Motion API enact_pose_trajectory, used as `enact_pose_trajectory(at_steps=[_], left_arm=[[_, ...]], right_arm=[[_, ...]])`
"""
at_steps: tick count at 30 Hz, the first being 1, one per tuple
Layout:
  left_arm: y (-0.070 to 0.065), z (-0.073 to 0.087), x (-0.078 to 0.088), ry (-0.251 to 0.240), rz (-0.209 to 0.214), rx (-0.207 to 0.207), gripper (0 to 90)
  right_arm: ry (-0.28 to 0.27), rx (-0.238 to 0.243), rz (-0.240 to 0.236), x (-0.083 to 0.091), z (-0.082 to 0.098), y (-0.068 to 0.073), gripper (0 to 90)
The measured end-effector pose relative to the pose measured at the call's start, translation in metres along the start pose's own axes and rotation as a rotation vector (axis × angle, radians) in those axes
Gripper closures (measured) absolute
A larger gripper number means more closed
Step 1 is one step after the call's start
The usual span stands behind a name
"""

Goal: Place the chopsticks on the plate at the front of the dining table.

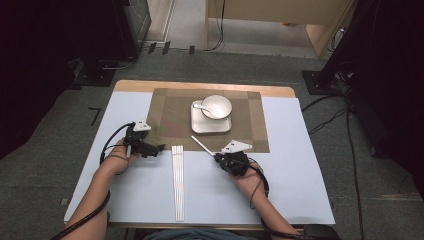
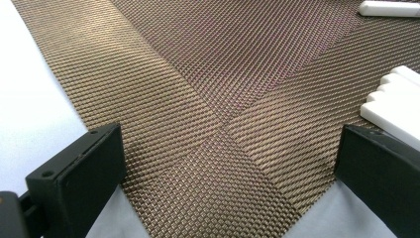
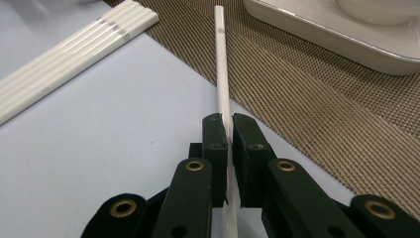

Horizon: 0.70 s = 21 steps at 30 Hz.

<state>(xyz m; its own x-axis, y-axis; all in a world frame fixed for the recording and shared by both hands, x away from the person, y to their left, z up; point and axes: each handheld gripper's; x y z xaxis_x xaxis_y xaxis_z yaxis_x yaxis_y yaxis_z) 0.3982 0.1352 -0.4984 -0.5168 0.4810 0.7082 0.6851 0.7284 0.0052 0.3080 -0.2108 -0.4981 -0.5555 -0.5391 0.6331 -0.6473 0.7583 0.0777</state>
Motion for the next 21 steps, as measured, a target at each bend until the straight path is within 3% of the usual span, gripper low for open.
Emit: enact_pose_trajectory(at_steps=[5,21], left_arm=[[-0.0001,0.0000,0.0000,0.000,-0.001,0.000,0.0],[-0.0001,-0.0001,0.0000,0.001,-0.001,0.000,0.0]], right_arm=[[-0.010,-0.002,0.002,0.0017,-0.0032,-0.0017,85.6],[-0.004,-0.072,-0.042,-0.0012,-0.0096,-0.0065,85.7]])
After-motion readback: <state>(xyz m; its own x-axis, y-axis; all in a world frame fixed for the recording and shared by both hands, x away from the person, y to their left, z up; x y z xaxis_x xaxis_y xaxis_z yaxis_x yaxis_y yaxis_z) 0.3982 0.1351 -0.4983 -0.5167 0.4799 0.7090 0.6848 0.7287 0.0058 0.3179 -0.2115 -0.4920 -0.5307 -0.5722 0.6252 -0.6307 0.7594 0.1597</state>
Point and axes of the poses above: each handheld gripper's, and its own axes: x roughly backward along the jaws, z roughly out of its underside, y roughly to its left, and after that the axes turned 1 degree about -x, right-handed
